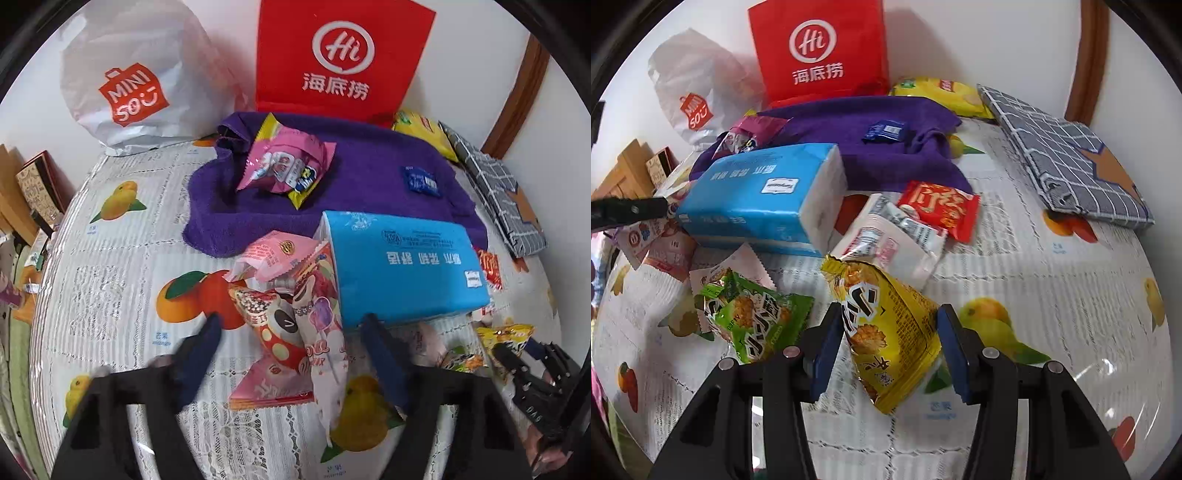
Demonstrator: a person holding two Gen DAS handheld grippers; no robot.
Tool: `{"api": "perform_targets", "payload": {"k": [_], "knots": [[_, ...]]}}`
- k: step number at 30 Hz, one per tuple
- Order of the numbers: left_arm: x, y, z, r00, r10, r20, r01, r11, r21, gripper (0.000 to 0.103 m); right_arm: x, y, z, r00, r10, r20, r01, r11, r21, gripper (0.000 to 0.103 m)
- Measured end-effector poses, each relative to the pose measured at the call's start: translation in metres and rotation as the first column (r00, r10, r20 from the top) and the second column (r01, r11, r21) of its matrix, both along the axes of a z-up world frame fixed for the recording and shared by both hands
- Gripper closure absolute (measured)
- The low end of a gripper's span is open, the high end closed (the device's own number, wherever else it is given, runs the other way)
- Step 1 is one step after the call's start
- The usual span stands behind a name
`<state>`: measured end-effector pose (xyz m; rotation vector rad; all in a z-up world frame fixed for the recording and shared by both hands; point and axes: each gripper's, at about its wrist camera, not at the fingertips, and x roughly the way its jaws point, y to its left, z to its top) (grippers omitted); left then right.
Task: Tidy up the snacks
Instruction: 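Grasp the yellow chip bag with the right tool while the left tool grasps a pink candy stick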
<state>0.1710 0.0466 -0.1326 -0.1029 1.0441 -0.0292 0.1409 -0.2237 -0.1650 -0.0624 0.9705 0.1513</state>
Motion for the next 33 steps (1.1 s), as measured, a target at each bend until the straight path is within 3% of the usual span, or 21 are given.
{"api": "perform_targets", "payload": {"k": [3,4,6,12,22,33], "knots": [[-0.002,0.001,-0.002,1.0,-0.026,-0.001,0.026,0.999,-0.048,0.065,0.001,-0.007,0.0,1.0,-0.022,-0.011,0.022,1.0,0.009,0.052],[-0.004,0.002,-0.001,1.0,-0.029,0.004,0.029,0.998,-0.052,0.076,0.001,-0.008,-0.001,1.0,-0.027,-0.014,0.027,1.0,0.008,0.052],[-0.009,0.003,0.001,1.0,-0.03,0.006,0.03,0.999,-0.044,0.084,0.002,-0.009,-0.002,0.999,-0.032,-0.02,0.032,0.999,0.006,0.052],[-0.033,0.015,0.001,1.0,-0.027,-0.001,0.027,0.994,-0.102,0.085,-0.005,-0.01,0.001,0.999,-0.05,-0.005,0.05,0.999,0.012,0.052],[-0.082,0.02,0.005,1.0,-0.02,0.004,0.021,0.994,-0.106,0.085,-0.03,-0.01,0.006,0.998,-0.055,0.007,0.055,0.998,0.014,0.052],[-0.101,0.036,0.012,0.998,0.034,0.05,-0.027,0.991,-0.13,0.085,-0.043,-0.01,0.006,0.999,-0.052,0.012,0.052,0.999,0.006,0.052]]}}
